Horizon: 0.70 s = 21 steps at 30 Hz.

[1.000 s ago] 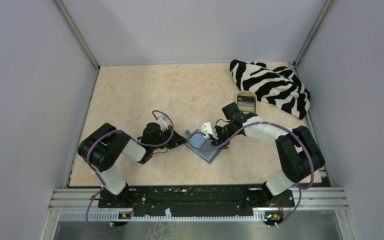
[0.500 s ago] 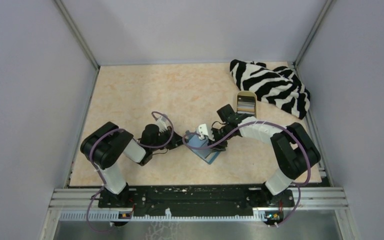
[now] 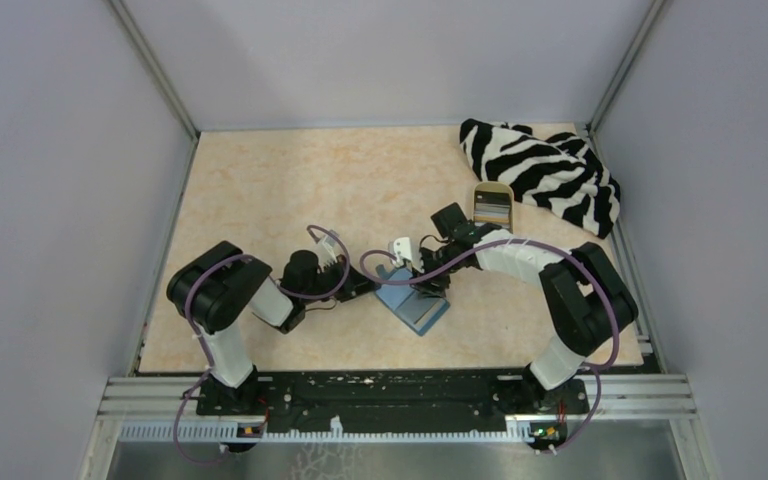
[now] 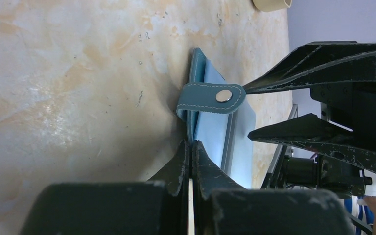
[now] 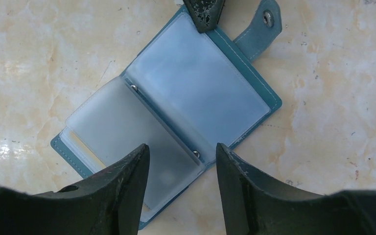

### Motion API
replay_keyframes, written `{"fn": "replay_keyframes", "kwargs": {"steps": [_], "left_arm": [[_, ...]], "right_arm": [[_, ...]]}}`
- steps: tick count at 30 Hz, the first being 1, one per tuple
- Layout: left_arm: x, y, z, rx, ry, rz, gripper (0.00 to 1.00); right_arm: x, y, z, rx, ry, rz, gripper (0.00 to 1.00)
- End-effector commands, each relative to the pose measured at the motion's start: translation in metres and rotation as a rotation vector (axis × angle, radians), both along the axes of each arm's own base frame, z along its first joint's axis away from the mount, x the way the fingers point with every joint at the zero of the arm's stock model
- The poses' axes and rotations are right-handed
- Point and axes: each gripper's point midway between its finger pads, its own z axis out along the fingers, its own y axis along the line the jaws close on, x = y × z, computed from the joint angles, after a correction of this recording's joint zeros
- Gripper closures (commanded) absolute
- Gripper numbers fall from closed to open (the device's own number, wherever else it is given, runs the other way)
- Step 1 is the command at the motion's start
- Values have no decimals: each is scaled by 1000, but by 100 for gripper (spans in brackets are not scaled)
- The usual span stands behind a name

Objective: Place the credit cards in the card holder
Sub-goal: Open the card holder at the center of the board.

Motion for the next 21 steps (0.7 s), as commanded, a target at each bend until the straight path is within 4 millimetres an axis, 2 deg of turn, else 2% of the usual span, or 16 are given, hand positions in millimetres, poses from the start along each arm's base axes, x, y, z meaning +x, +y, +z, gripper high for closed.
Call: {"fn": "replay_keyframes", "kwargs": {"steps": [1, 5, 7, 10, 18, 21], "left_arm": [[-8, -5, 5, -30, -17, -43, 100], [-8, -3, 3, -24, -17, -36, 100], [-8, -3, 2, -23, -16, -33, 100], [-8, -3, 1, -28, -14, -31, 100], [-8, -4, 2, -35, -13, -31, 100], [-8, -4, 2, -35, -14, -32, 100]], "right_arm": [[10, 12, 9, 26, -30, -15, 48], [-12, 15, 18, 69, 8, 109, 46], [-26, 15, 24, 99, 18, 188, 41], [-35, 13, 25, 99, -2, 244, 35], [-29, 12, 5, -9, -45, 230, 33], [-26, 12, 3, -25, -52, 210, 33]]}}
